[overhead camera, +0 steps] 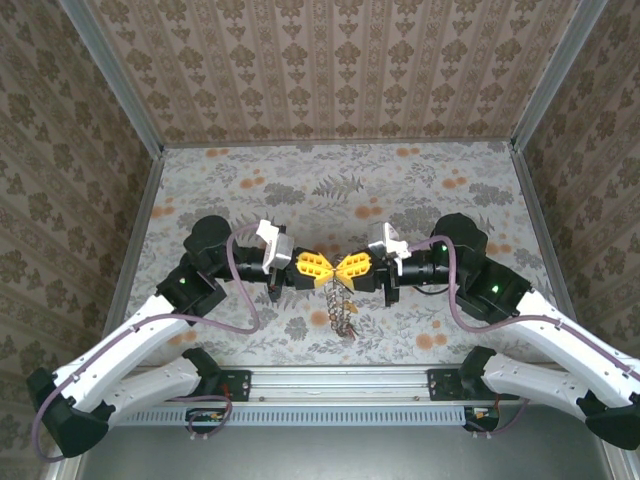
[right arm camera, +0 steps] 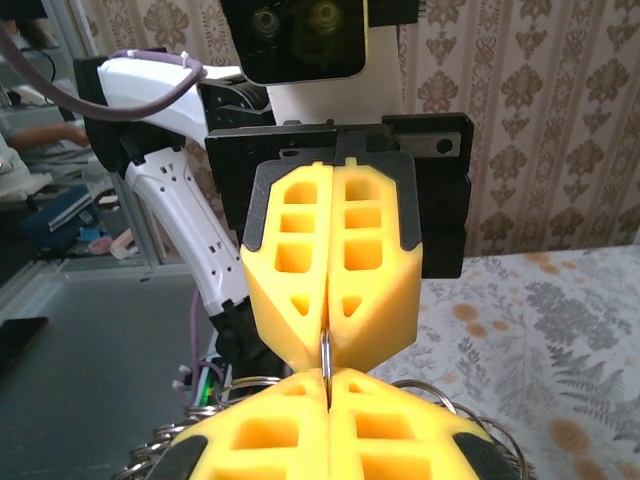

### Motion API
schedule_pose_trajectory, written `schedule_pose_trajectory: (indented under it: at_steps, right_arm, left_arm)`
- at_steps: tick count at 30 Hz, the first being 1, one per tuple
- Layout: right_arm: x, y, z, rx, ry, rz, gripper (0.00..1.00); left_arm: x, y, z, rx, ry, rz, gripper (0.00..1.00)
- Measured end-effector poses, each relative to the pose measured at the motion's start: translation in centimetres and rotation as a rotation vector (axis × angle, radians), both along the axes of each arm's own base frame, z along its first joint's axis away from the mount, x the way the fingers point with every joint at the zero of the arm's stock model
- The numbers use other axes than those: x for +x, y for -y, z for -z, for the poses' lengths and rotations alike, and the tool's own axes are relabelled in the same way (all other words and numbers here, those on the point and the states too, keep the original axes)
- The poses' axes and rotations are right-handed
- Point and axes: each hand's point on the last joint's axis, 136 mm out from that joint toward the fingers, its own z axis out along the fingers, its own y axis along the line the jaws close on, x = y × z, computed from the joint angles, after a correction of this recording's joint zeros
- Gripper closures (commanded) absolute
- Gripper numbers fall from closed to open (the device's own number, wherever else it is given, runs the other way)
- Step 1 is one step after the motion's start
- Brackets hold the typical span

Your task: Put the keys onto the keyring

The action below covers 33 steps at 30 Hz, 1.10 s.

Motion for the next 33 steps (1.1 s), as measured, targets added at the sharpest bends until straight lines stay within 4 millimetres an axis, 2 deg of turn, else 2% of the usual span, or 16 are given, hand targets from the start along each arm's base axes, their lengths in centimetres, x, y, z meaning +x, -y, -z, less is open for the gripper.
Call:
schedule_pose_trajectory:
  at_steps: [3,7,10,14,20,25,33]
  right_arm:
    - [0.2,0.1,0.2,-0.015,-0.002,0.016,1.0]
    - [1.1,0.3,0.6,-0.071,-0.008,0.068,1.0]
    - [2.0,0.6,1.3,-0.142,-0.02,0.118,1.0]
    - [2.9,0.9,2.7,-0.24,-0.046,0.161,1.0]
    - [3.8,1.0,3.7,-0.36,-0.094,0.192,1.0]
    - [3.9,0.6,4.3,-0.446,-0.128,0.19,1.0]
    - [3.6,0.6,6.4,-0.565,-0.179,0.178,1.0]
  left_arm:
    - [0.4,0.1,0.3,0.019,-0.012,-0.024,1.0]
    - [1.3,-0.1,0.5,0.086,-0.011,-0.1,0.74]
    - [2.1,-0.6,0.0,0.141,0.023,-0.186,0.65]
    - [2.7,-1.2,0.2,0.221,0.061,-0.269,0.63]
    - [3.6,-1.2,2.9,0.359,0.079,-0.309,0.63]
    - [4.1,-0.6,4.4,0.415,0.08,-0.3,0.63]
    - [4.3,-0.2,5.1,0.433,0.081,-0.288,0.62]
